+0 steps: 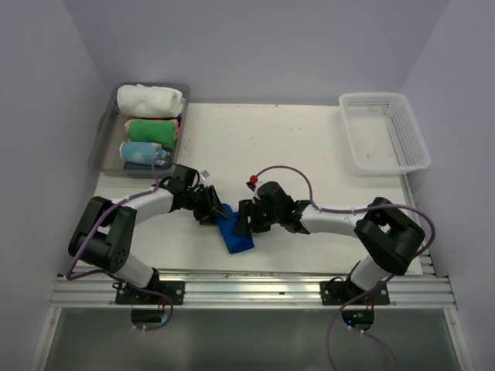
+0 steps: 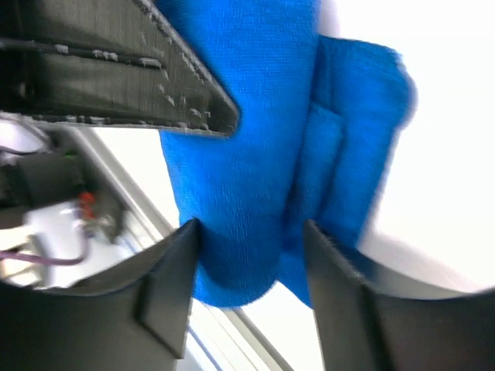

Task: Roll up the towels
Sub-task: Roll the towel

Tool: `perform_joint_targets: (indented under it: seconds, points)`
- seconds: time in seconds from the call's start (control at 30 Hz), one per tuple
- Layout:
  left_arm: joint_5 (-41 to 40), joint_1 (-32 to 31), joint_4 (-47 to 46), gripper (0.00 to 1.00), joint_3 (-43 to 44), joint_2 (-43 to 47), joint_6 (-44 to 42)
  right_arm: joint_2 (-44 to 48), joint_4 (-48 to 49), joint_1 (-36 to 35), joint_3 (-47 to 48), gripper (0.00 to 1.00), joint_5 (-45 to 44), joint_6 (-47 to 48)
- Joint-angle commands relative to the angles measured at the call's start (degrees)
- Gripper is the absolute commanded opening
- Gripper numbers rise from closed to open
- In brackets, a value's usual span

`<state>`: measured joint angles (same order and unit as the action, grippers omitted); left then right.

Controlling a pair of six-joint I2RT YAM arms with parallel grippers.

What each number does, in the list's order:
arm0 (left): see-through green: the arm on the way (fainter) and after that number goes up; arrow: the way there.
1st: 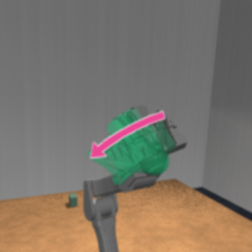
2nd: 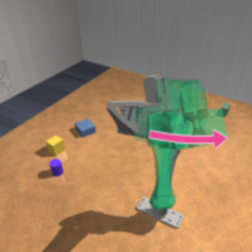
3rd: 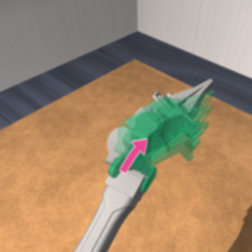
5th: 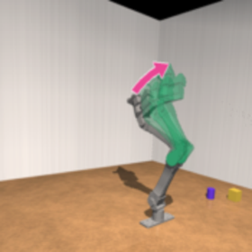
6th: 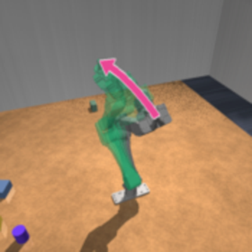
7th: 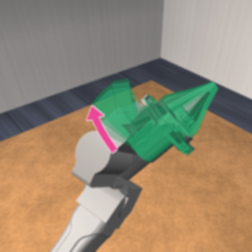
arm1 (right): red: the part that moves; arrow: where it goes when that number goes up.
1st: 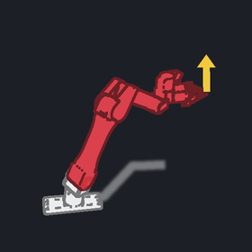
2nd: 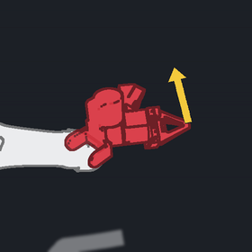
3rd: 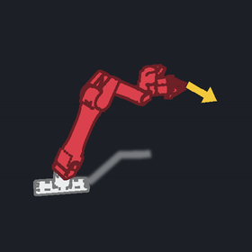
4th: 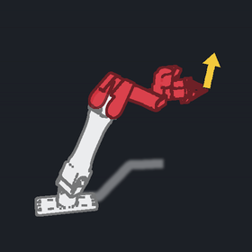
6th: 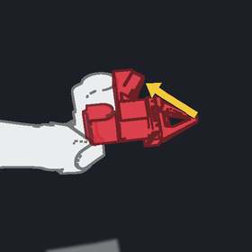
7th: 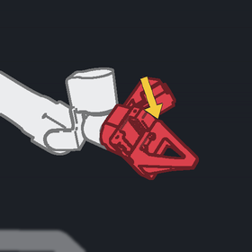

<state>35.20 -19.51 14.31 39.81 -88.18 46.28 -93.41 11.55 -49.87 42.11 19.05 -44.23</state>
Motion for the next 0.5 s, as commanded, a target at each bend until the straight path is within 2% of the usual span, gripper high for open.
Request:
perform_joint_targets:
  seconds: [0.0,0.07,0.23,0.33,0.47]
  points:
    - [-1.80,-0.44,0.89,0.43,2.55,0.20,0.30,7.09,-18.11,-1.45,6.56,0.63,-12.67,8.97]
    - [-2.06,-0.44,2.39,0.43,3.34,0.29,0.13,8.41,-26.99,-3.03,9.99,0.68,-18.58,12.14]
    - [-2.85,-0.53,4.50,0.43,4.31,0.03,0.12,5.18,-39.48,-15.59,23.53,0.72,-44.12,18.29]
    - [-3.38,-0.71,5.64,0.43,5.10,-0.32,0.12,-0.53,-45.89,-22.10,30.30,0.72,-53.63,20.58]
    - [-3.47,-0.88,6.08,0.43,5.45,-0.76,0.30,-7.57,-48.55,-26.85,35.67,0.72,-60.25,21.73]
